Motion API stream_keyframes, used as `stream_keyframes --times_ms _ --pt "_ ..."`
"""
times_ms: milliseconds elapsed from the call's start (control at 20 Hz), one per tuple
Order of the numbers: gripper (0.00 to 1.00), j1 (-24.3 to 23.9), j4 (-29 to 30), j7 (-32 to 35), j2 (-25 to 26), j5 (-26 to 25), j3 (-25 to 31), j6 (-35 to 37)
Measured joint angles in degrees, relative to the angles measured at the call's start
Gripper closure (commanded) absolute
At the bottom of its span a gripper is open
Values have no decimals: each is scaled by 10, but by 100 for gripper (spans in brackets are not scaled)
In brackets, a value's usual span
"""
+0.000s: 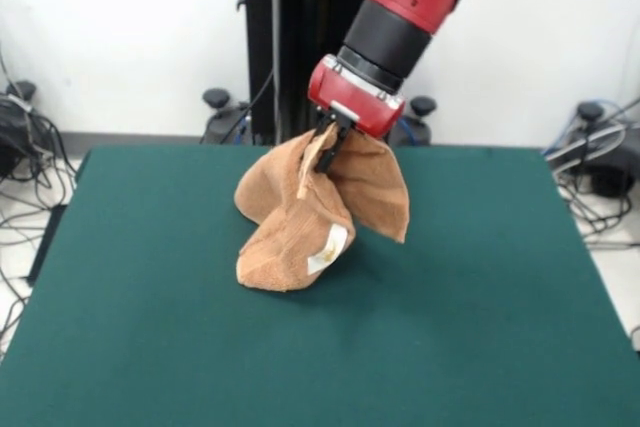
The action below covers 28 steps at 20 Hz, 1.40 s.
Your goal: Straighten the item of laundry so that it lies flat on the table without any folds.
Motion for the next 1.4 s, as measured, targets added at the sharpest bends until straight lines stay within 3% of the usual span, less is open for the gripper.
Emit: stream_keyframes --times_ms 500,850,1100,1400 --pt "100 56 -61 0 53 84 -22 146" --pt "100 54 -68 0 52 99 -22 159" --pt "100 43 -27 0 7 92 -22 159" --pt "100 13 52 0 -73 45 -29 159"
